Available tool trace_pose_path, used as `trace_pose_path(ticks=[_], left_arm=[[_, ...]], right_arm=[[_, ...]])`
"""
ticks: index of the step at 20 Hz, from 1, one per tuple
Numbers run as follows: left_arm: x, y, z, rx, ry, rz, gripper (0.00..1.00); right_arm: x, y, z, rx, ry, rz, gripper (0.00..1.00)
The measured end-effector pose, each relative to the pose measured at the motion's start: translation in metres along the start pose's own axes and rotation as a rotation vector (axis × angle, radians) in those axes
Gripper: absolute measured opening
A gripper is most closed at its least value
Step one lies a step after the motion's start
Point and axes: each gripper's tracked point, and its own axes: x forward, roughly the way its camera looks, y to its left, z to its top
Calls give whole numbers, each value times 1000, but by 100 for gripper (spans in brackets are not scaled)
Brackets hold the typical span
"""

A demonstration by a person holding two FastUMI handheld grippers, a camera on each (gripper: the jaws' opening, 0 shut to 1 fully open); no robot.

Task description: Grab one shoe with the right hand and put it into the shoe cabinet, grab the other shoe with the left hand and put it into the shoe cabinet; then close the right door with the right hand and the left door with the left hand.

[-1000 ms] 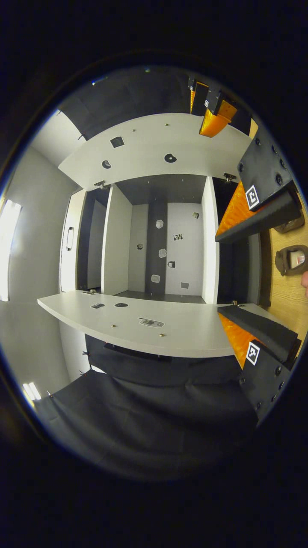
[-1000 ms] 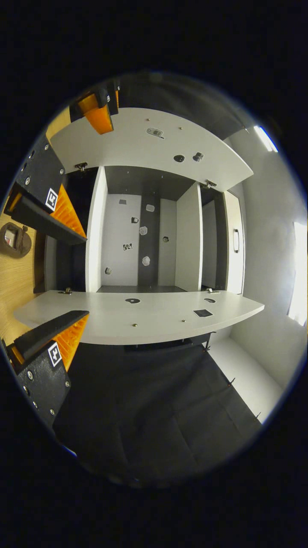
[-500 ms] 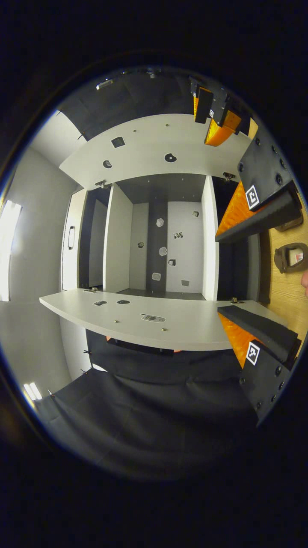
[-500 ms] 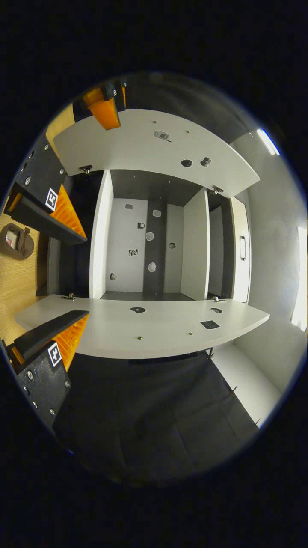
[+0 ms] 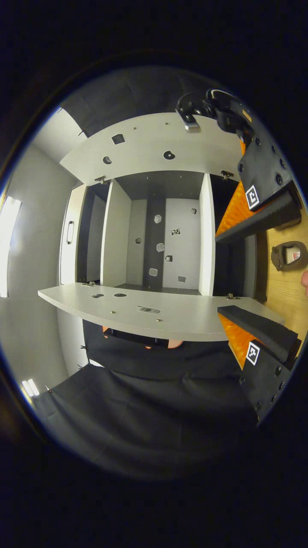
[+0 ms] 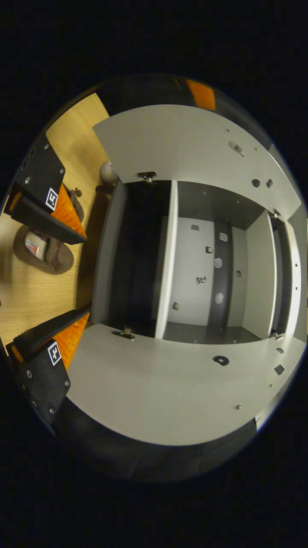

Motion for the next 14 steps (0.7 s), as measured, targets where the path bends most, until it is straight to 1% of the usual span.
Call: trace_pose_path(ticks=[2, 3, 5, 8, 12, 14], left_arm=[[-2, 4, -2, -3, 3, 9, 96], [-3, 6, -3, -2, 6, 13, 96], [-3, 8, -4, 0, 9, 19, 96], [-3, 15, -10, -1, 22, 36, 96], [-3, 16, -18, -17, 46, 42, 96], [-3, 19, -19, -11, 53, 47, 96]], right_arm=[[18, 7, -53, 3, 158, 35, 93], [23, 7, -75, 10, 223, 39, 93], [29, 5, -106, 37, 310, 27, 90], [42, -3, -126, 36, 365, -8, 85], [76, -7, -140, 7, 396, -14, 80], [92, -3, -152, 14, 428, -13, 72]])
